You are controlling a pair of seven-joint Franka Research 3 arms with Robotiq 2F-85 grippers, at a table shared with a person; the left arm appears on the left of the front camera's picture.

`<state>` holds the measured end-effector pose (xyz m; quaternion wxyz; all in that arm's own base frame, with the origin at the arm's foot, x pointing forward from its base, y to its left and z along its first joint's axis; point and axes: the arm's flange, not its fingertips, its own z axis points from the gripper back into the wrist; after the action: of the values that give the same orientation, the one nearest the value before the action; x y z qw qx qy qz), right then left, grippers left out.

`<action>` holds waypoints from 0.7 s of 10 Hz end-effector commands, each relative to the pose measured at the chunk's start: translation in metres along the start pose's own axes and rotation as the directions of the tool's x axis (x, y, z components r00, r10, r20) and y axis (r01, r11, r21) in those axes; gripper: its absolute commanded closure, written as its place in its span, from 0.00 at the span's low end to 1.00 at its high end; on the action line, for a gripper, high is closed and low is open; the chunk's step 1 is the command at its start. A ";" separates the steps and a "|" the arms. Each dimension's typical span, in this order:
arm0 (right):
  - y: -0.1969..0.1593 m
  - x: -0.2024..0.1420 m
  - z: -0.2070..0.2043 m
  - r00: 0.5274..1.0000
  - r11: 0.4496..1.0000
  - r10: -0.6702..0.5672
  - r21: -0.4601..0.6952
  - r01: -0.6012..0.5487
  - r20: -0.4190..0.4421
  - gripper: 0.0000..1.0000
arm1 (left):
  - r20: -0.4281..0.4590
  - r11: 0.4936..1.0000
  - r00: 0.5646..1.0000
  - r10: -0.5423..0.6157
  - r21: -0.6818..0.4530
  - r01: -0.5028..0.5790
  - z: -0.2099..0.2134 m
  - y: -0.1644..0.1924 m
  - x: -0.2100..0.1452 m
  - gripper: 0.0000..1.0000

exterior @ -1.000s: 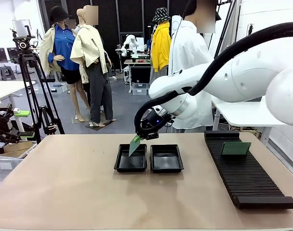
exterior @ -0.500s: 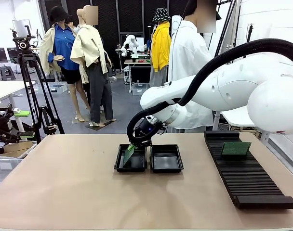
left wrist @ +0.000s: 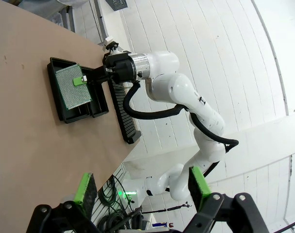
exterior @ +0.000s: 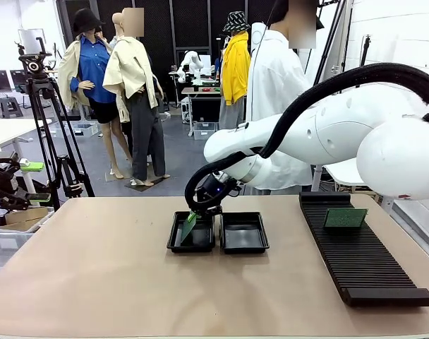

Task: Inspect and transfer BCBs to ESD trays.
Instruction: Pick up the Blank PCB from the PCB Rack and place it in the left ESD tray.

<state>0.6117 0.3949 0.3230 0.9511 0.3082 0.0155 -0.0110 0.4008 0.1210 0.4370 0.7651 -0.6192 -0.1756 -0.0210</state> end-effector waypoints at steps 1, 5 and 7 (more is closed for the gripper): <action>0.000 -0.001 0.001 1.000 1.000 -0.001 -0.001 0.001 0.005 1.00 | 0.000 1.000 1.000 -0.004 0.004 0.004 0.002 -0.001 0.000 0.00; 0.000 -0.001 0.001 1.000 1.000 -0.001 -0.001 0.001 0.005 1.00 | 0.000 1.000 1.000 -0.004 0.004 0.004 0.002 -0.001 0.000 0.00; 0.000 -0.001 0.001 1.000 1.000 -0.001 -0.001 0.001 0.005 1.00 | 0.000 1.000 1.000 -0.004 0.004 0.004 0.002 -0.001 0.000 0.00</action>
<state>0.6116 0.3950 0.3230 0.9511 0.3082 0.0155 -0.0109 0.4008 0.1210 0.4370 0.7651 -0.6192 -0.1757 -0.0210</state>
